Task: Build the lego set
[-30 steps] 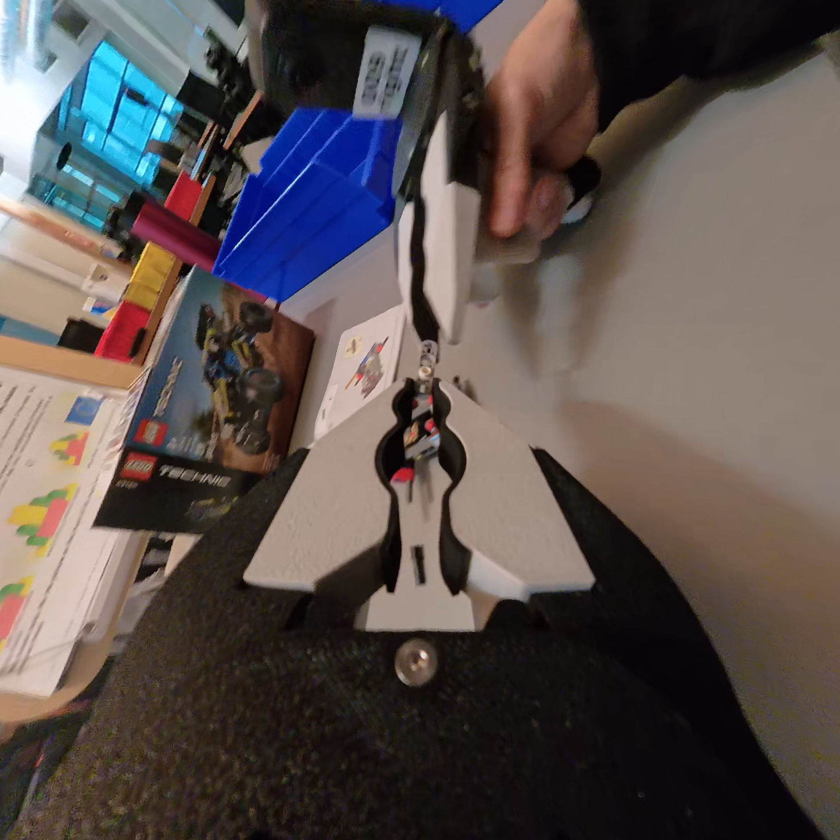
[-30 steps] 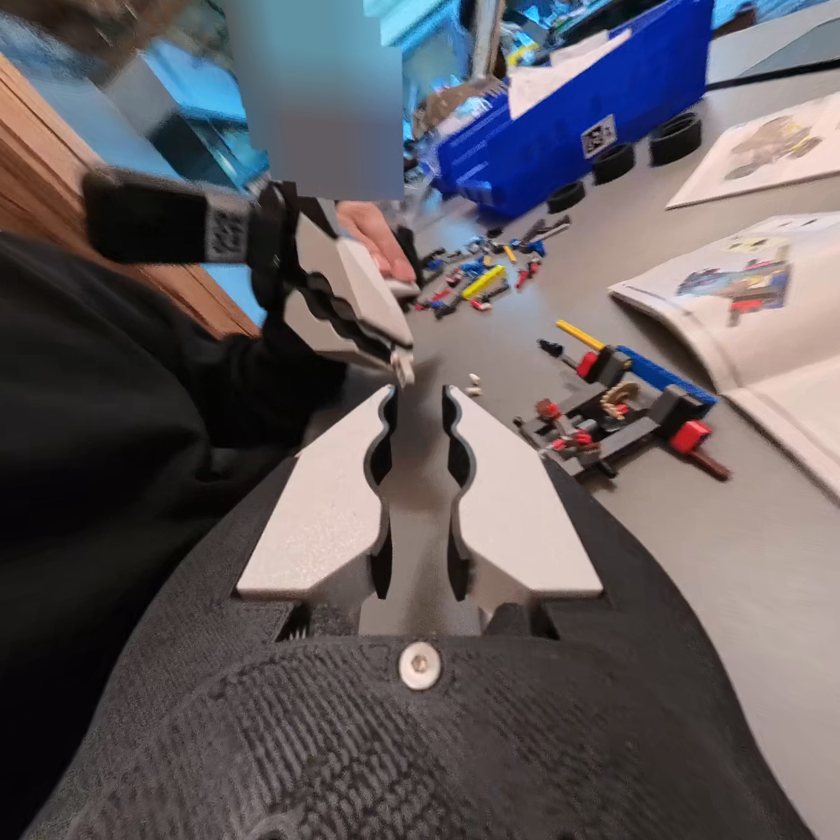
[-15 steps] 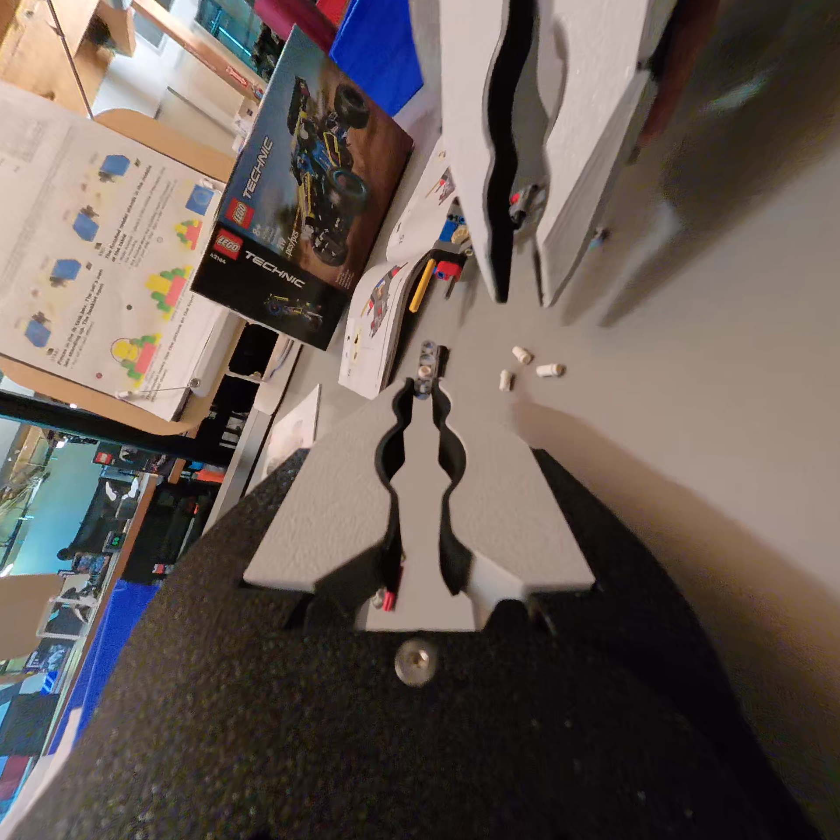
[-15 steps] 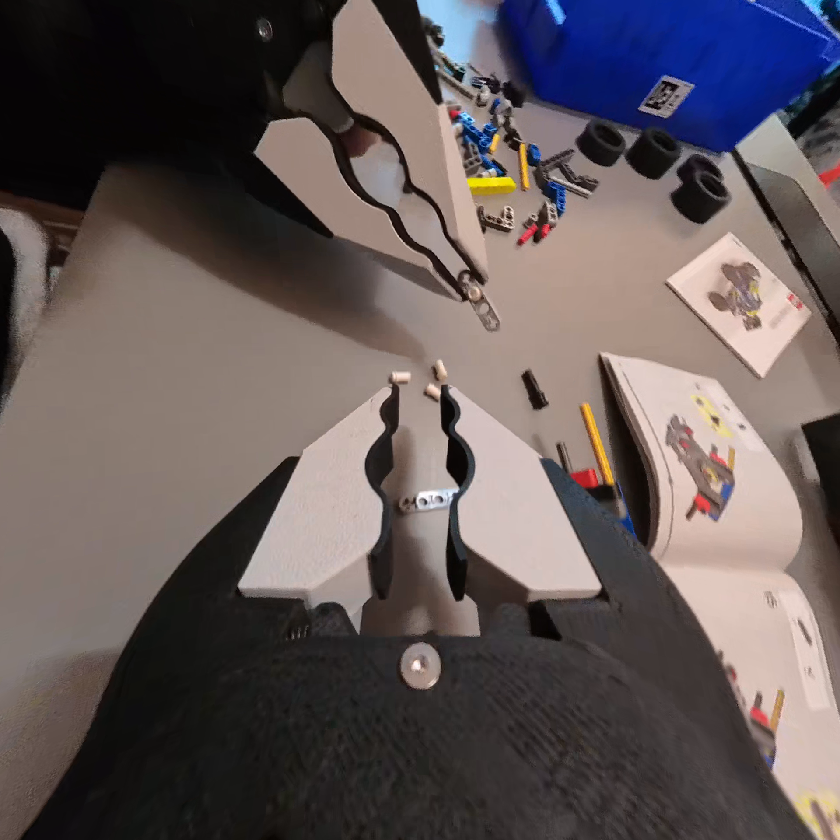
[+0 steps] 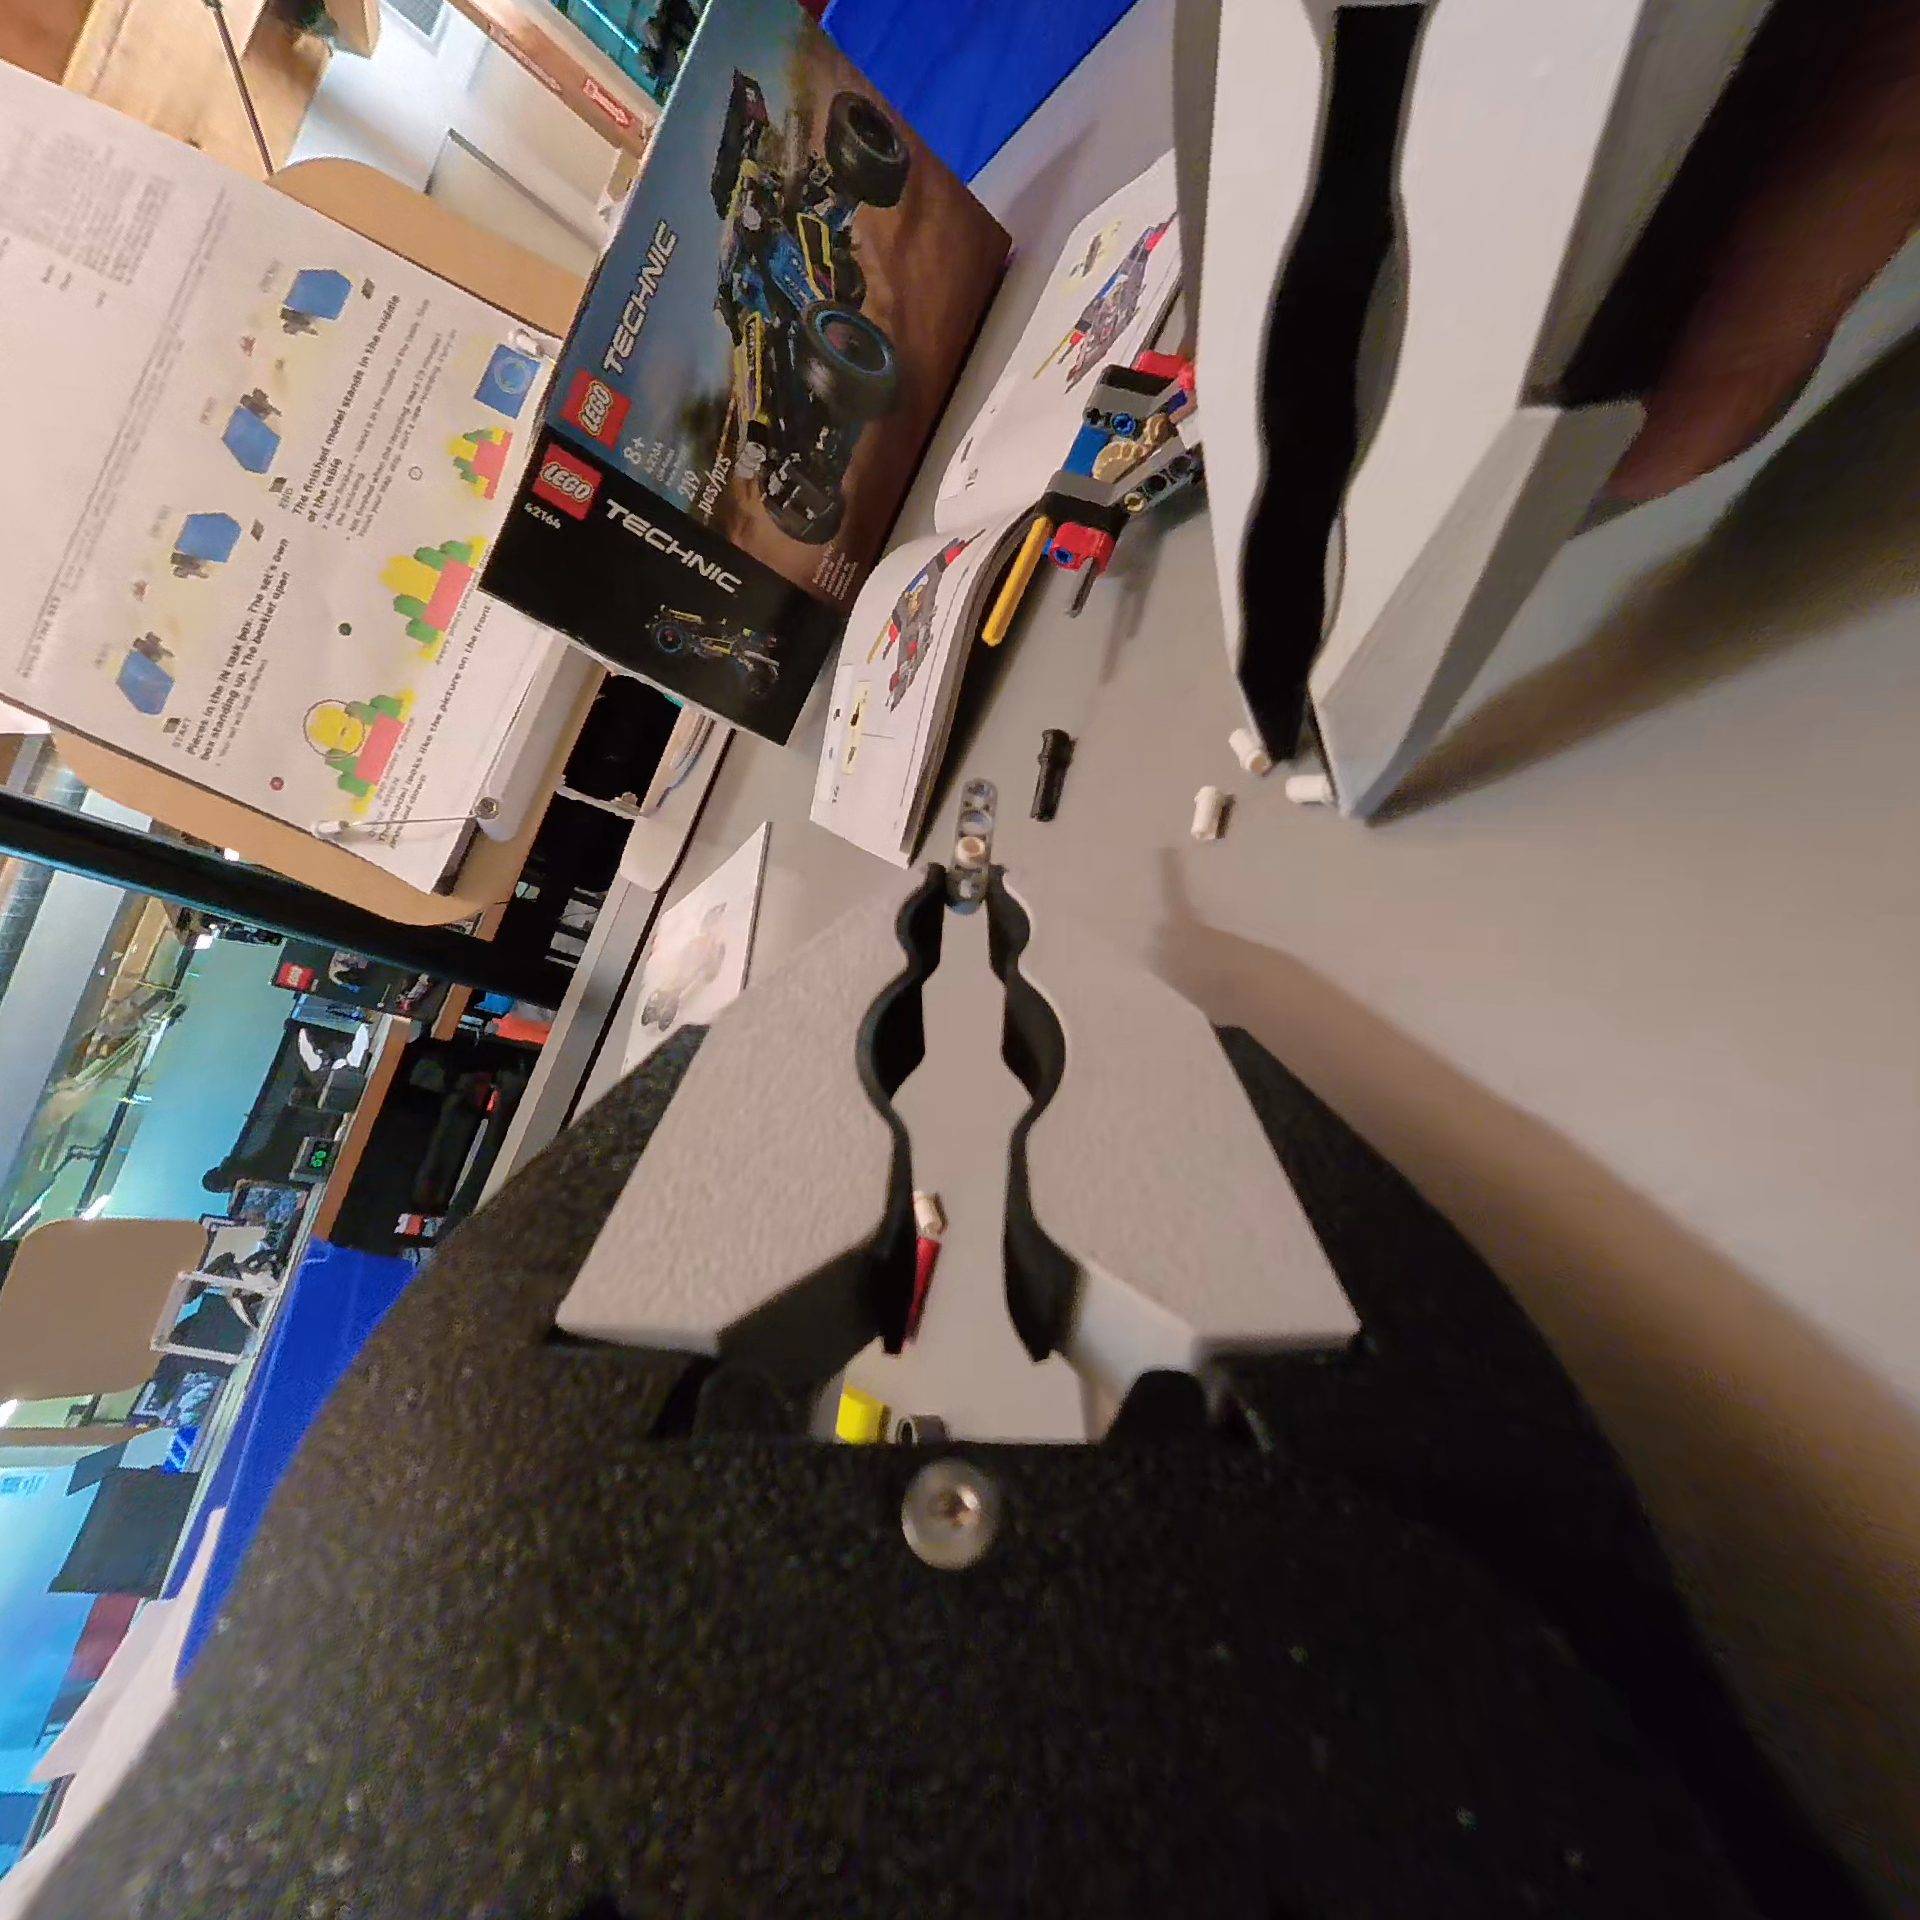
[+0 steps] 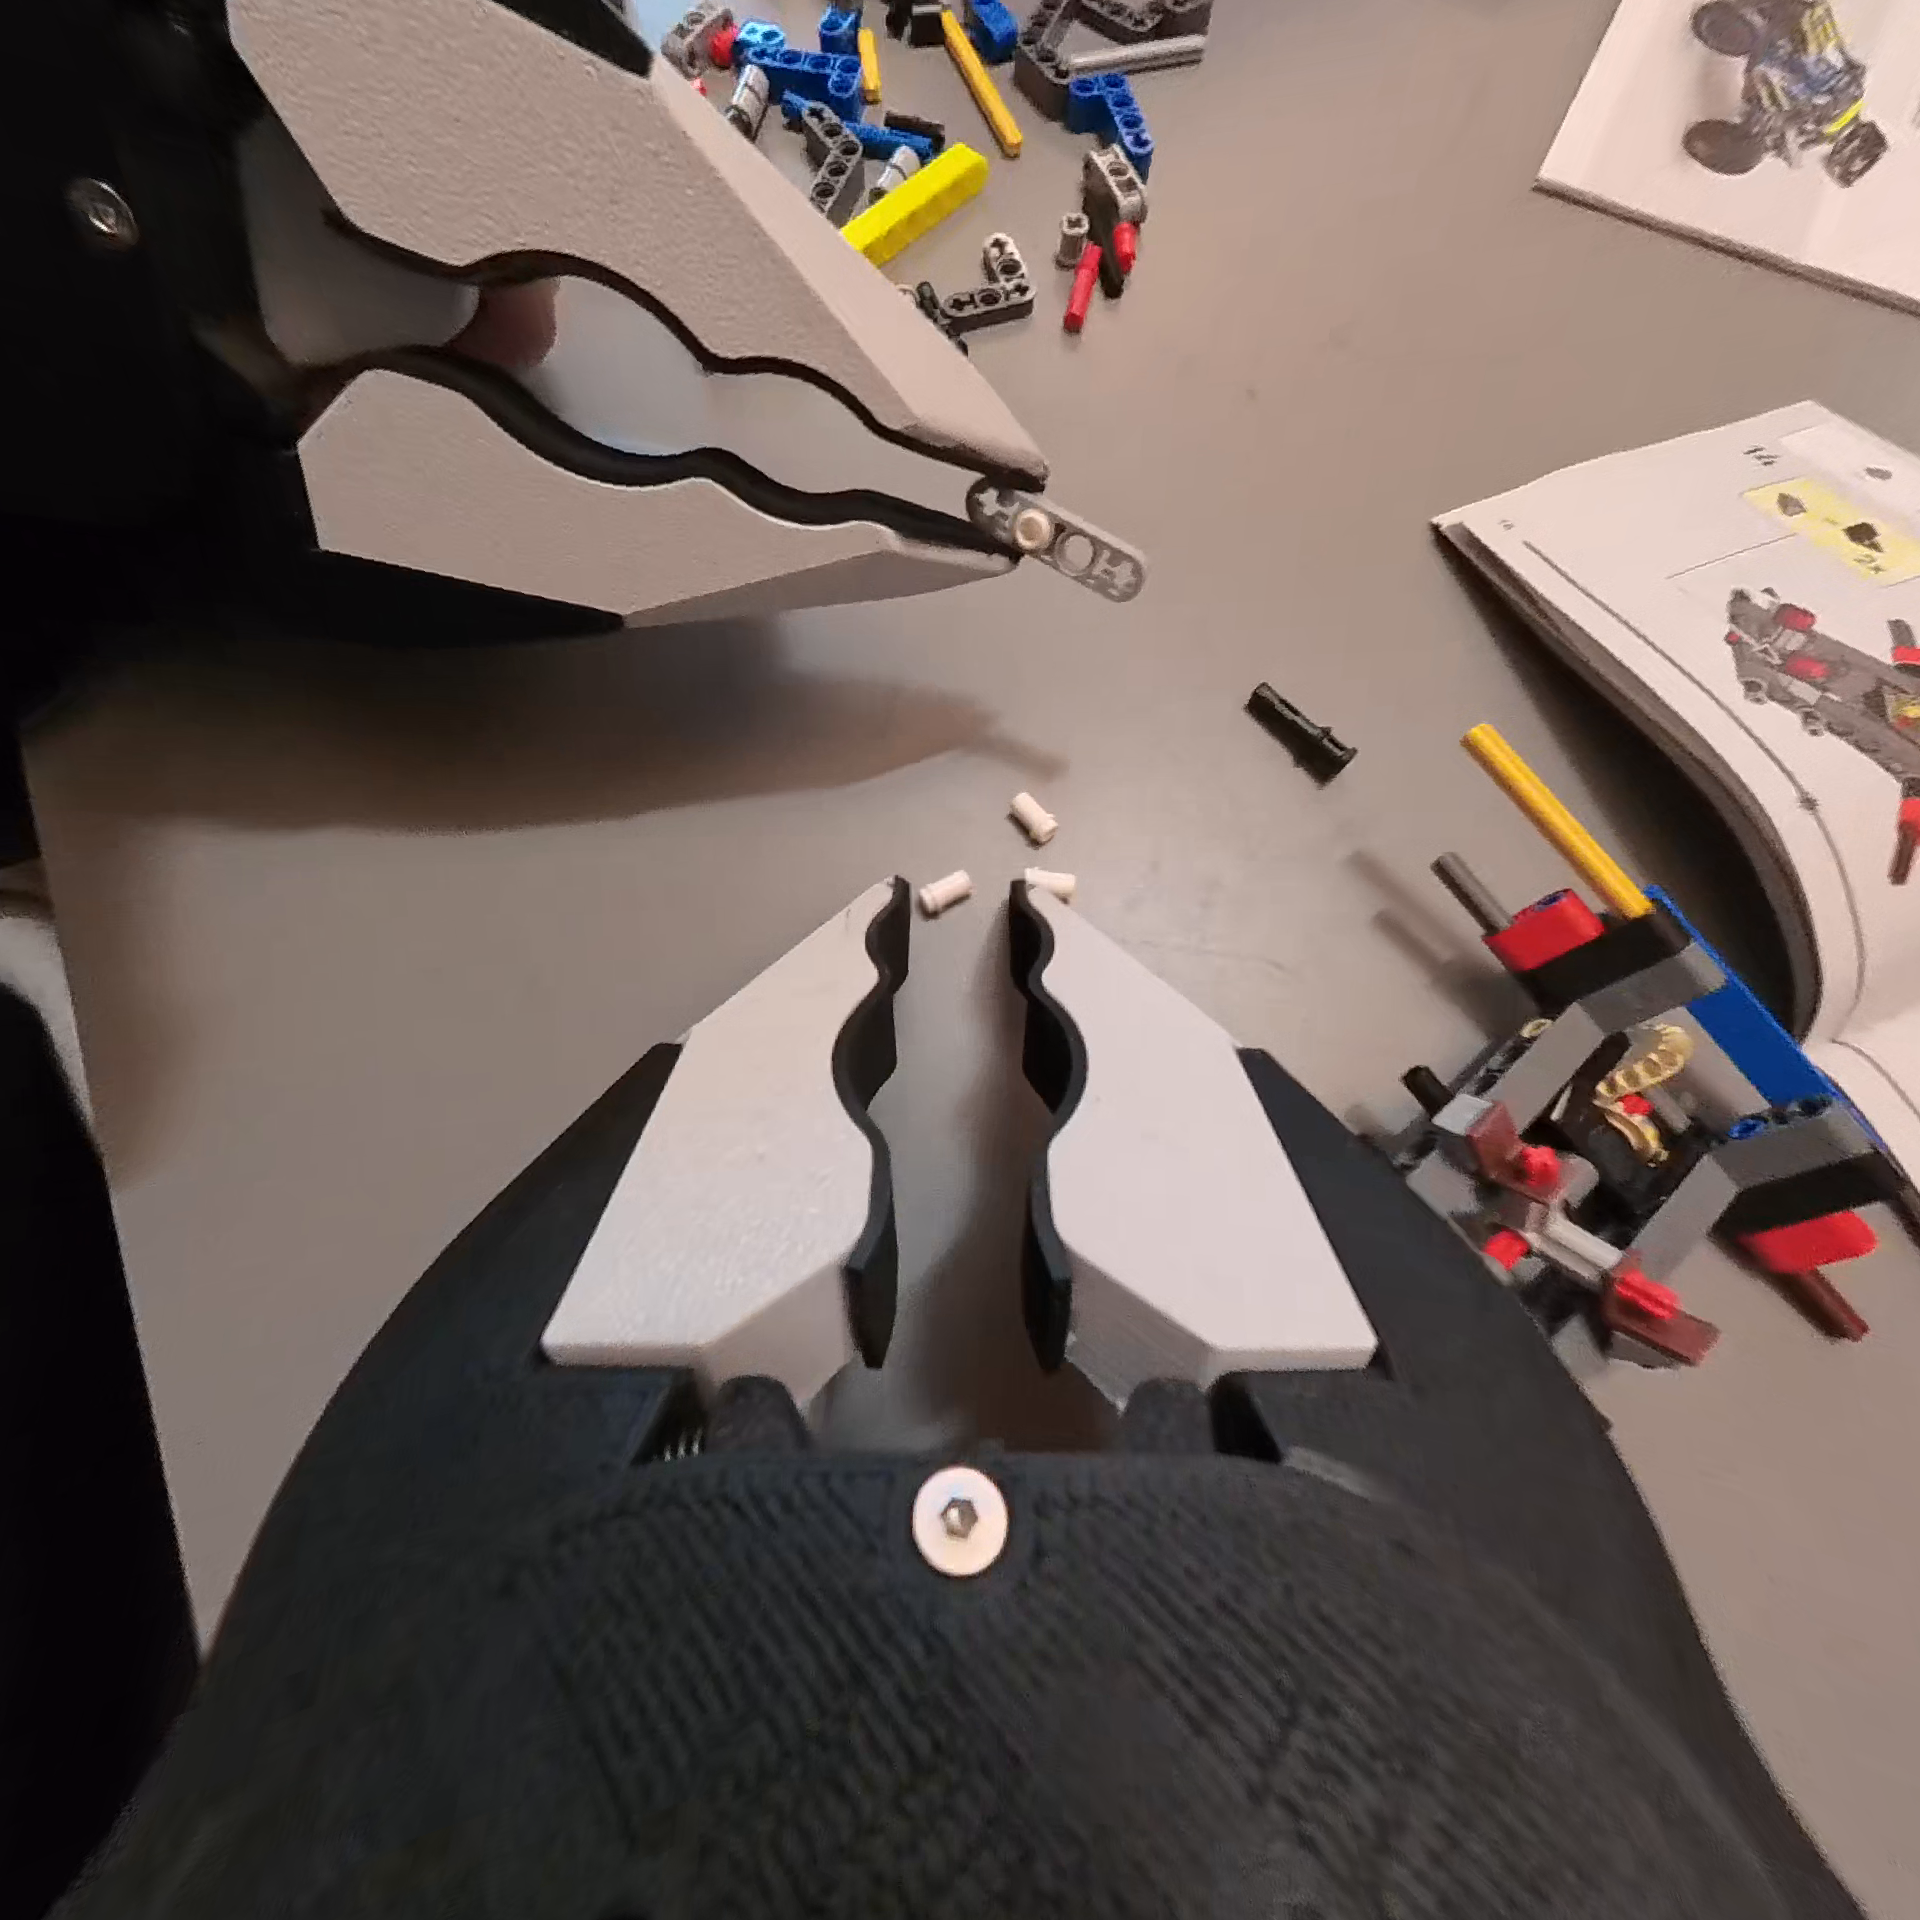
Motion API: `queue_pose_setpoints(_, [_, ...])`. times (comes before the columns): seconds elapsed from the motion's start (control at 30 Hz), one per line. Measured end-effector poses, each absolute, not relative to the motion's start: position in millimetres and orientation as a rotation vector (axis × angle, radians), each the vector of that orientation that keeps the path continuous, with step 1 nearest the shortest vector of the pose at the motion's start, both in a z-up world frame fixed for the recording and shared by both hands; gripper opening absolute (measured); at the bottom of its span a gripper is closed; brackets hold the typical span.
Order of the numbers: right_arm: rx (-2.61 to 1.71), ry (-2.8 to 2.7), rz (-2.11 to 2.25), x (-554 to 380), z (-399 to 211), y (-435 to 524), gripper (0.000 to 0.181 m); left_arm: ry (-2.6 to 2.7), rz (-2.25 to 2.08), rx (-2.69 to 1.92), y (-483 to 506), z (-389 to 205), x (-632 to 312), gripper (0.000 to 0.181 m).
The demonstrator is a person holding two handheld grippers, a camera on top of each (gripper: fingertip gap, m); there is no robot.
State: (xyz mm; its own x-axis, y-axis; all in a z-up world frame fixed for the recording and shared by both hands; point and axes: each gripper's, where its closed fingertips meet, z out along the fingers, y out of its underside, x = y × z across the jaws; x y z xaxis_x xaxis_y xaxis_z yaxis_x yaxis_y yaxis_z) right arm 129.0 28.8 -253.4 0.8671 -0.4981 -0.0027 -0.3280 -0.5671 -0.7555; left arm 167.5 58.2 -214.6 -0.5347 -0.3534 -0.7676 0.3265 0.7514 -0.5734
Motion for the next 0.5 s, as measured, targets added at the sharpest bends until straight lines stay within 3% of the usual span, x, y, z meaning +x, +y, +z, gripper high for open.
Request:
queue_pose_setpoints(0.37, [-2.269,0.545,-0.321,124,-255,32,0.007,1.962,-0.881,-0.034,59,-216,168,0.005])
queue_pose_setpoints(0.5, [-2.277,0.538,-0.362,123,-252,19,0.025,1.961,-0.898,-0.043,60,-215,168,0.005])
